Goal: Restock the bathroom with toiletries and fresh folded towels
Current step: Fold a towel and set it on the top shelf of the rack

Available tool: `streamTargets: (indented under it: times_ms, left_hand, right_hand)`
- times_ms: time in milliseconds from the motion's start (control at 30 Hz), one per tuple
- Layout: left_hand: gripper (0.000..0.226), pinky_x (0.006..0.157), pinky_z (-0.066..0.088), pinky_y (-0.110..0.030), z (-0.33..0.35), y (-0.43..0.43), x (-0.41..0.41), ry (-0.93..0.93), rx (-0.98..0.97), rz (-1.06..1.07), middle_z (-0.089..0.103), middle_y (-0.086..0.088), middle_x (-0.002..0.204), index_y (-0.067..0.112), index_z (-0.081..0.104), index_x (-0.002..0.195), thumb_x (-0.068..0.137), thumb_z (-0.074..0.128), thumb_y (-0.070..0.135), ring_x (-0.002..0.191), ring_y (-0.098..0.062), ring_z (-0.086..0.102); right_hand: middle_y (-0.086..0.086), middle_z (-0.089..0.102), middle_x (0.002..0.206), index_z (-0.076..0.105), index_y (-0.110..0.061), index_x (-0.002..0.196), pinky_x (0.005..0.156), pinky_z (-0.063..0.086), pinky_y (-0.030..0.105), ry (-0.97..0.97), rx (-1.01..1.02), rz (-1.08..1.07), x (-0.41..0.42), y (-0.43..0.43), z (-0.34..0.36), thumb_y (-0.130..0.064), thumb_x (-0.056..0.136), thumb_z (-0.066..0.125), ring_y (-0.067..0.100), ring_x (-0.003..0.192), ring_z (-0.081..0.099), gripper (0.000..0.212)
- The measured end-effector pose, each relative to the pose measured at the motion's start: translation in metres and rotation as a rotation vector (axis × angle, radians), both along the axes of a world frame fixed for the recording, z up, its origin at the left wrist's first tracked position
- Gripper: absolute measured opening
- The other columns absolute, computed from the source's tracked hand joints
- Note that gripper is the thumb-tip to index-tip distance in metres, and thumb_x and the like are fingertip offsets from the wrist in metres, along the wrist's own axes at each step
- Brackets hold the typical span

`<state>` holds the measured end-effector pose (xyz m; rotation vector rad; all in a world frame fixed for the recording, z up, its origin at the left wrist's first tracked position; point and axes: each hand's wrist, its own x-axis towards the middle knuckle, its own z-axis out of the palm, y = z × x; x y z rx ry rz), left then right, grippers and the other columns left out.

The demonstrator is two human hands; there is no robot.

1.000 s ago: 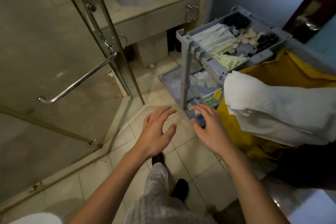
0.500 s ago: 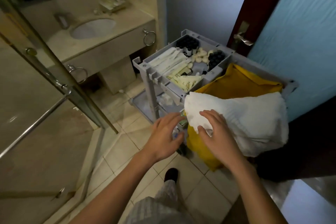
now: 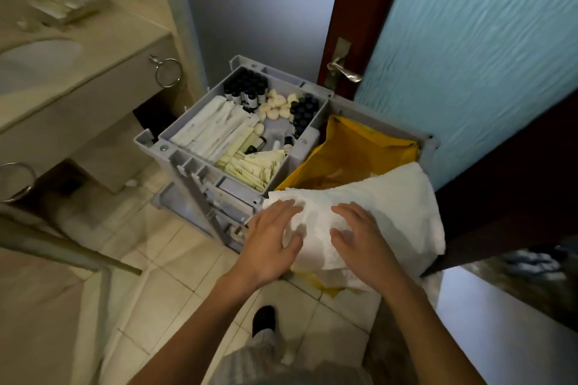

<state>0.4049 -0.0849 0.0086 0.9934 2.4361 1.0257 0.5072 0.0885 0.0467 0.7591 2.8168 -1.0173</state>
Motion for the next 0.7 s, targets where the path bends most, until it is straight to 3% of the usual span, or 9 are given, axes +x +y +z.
streamTargets:
  times_ms: [167,433,567,700]
  left_hand:
    - [0.05,0.12,0.012,-0.043,-0.001,0.027,-0.021,-0.007,-0.058,-0.044,0.037,0.008,0.155,0.031,0.044,0.144,0.099,0.033,0.051,0.145,-0.013,0.025]
    - [0.046,0.12,0.01,-0.037,-0.004,0.082,-0.027,-0.06,-0.114,-0.083,0.037,0.008,0.154,0.031,0.044,0.142,0.098,0.043,0.045,0.145,-0.012,0.024]
    - [0.053,0.118,0.014,-0.034,-0.006,0.115,-0.019,-0.067,-0.117,-0.043,0.039,0.008,0.153,0.031,0.044,0.142,0.093,0.038,0.051,0.143,-0.012,0.028]
    - [0.045,0.119,0.017,-0.033,-0.008,0.151,-0.006,-0.07,-0.144,-0.017,0.037,0.009,0.155,0.031,0.042,0.144,0.101,0.045,0.043,0.143,-0.013,0.03]
  right_hand:
    - [-0.002,0.039,0.15,0.044,-0.025,0.139,0.12,0.025,0.045,-0.062,-0.001,-0.025,-0.007,0.025,-0.012,-0.038,0.099,0.05,0.018,0.14,0.032,0.042]
    - [0.001,0.039,0.152,0.043,-0.023,0.141,0.123,0.014,0.044,-0.074,0.054,-0.029,-0.017,0.075,-0.028,-0.034,0.1,0.049,0.02,0.144,0.027,0.043]
    - [0.003,0.04,0.152,0.044,-0.02,0.142,0.124,0.006,0.04,-0.028,0.099,0.008,-0.02,0.112,-0.034,-0.03,0.1,0.05,0.021,0.146,0.025,0.044]
    - [0.006,0.05,0.144,0.053,-0.017,0.136,0.123,0.007,0.046,0.033,0.195,0.068,-0.022,0.153,-0.038,-0.032,0.093,0.045,0.025,0.142,0.033,0.046]
